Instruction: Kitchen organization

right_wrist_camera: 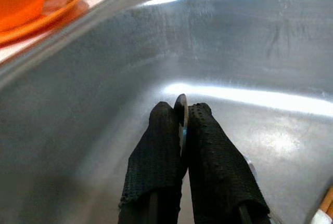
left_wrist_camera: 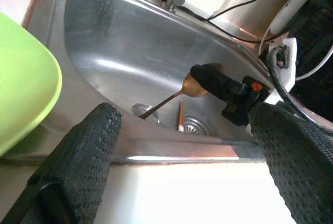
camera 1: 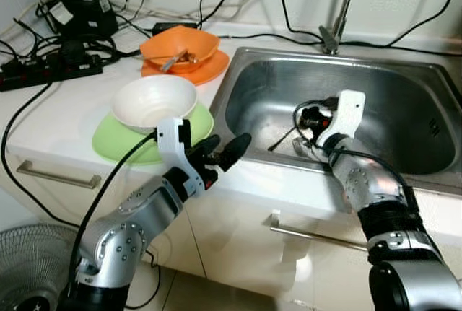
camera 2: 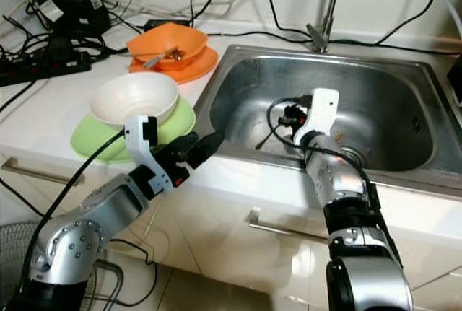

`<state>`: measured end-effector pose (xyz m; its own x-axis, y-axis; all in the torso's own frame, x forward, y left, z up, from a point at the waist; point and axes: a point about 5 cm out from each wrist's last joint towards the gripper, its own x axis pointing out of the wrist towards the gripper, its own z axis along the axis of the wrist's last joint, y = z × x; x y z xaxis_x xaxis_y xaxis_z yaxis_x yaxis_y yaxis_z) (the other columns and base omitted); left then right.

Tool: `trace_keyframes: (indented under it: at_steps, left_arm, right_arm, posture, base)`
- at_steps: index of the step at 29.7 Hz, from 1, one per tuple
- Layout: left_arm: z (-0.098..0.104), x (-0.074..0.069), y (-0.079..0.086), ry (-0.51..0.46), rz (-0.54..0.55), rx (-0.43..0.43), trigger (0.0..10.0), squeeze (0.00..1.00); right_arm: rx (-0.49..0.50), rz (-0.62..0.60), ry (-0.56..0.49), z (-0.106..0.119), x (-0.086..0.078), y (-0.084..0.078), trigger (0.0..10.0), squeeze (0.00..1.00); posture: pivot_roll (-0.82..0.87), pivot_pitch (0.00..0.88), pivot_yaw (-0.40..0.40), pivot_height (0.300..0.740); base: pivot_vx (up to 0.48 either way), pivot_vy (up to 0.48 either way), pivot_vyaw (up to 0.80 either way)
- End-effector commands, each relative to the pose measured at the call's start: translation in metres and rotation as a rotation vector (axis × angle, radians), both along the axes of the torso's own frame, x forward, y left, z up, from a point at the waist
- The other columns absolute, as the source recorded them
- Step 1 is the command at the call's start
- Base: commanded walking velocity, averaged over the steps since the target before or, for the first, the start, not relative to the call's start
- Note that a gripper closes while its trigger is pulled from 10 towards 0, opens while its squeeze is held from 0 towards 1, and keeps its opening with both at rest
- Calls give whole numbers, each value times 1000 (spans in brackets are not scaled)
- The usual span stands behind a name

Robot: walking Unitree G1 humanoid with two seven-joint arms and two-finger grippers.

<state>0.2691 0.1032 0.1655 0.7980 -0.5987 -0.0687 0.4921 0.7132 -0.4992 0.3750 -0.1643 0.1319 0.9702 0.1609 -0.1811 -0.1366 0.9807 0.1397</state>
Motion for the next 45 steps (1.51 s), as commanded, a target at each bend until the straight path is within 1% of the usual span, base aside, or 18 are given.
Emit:
trace_keyframes:
  at_steps: [1, 4, 8, 9, 12, 13, 14, 16, 17, 18, 24, 33, 41, 45]
  left_arm:
    - [0, -2, 2, -2, -9, 25, 10000, 1000]
    - [-1, -3, 2, 4, -18, 41, 10000, 1000]
    - [-4, -4, 4, 16, -29, 64, 10000, 1000]
    - [-4, -4, 4, 16, -29, 64, 10000, 1000]
    - [-5, -4, 5, 19, -29, 72, 10000, 1000]
    - [-5, -4, 5, 19, -29, 72, 10000, 1000]
    - [-5, -4, 5, 22, -30, 73, 10000, 1000]
    - [-5, -4, 5, 23, -31, 75, 10000, 1000]
    - [-6, -4, 5, 25, -33, 76, 10000, 1000]
    - [-6, -4, 5, 27, -35, 78, 10000, 1000]
    - [-8, -5, 5, 37, -41, 82, 10000, 1000]
    - [-9, -7, 4, 44, -44, 79, 10000, 1000]
    - [-10, -7, 4, 44, -41, 85, 10000, 1000]
    - [-5, -4, 6, 18, -23, 115, 10000, 1000]
  right_arm:
    - [-16, 9, 2, -2, 1, 5, 0, 0]
    - [-35, 16, 5, -5, 2, 6, 0, 0]
    - [-125, 13, 17, -13, 1, 4, 0, 0]
    - [-125, 13, 17, -13, 1, 4, 0, 0]
    - [-150, 18, 27, -17, 1, 4, 4275, 0]
    - [-150, 18, 27, -17, 1, 4, 4275, 0]
    - [-158, 23, 31, -18, 1, 4, 4196, 525]
    - [-162, 24, 32, -19, 1, 5, 4196, 525]
    - [-163, 27, 32, -19, 1, 5, 8157, 1000]
    - [-160, 34, 35, -20, 1, 6, 10000, 1000]
    - [-139, 65, 52, -24, 0, 11, 10000, 1000]
    - [-130, 79, 52, -25, 0, 12, 10000, 1000]
    - [-99, 52, -32, -13, 3, 9, 10000, 1000]
    - [-61, 54, -133, 0, 2, 7, 10000, 1000]
  posture:
    - [-2, 8, 88, 740]
    - [0, 7, 91, 740]
    - [1, 7, 94, 740]
    - [1, 7, 94, 740]
    - [3, 8, 97, 740]
    - [3, 8, 97, 740]
    - [4, 8, 98, 740]
    - [4, 8, 98, 740]
    - [4, 8, 98, 740]
    - [3, 8, 98, 740]
    - [3, 11, 96, 740]
    - [1, 15, 93, 740]
    - [-1, 14, 93, 740]
    - [-4, 13, 93, 740]
  base:
    - [0, 0, 0]
    - [0, 0, 0]
    - [0, 0, 0]
    - [0, 0, 0]
    - [0, 0, 0]
    - [0, 0, 0]
    - [0, 0, 0]
    - [0, 0, 0]
    - [0, 0, 0]
    - [0, 0, 0]
    - [0, 0, 0]
    - [0, 0, 0]
    - [0, 0, 0]
    - [0, 0, 0]
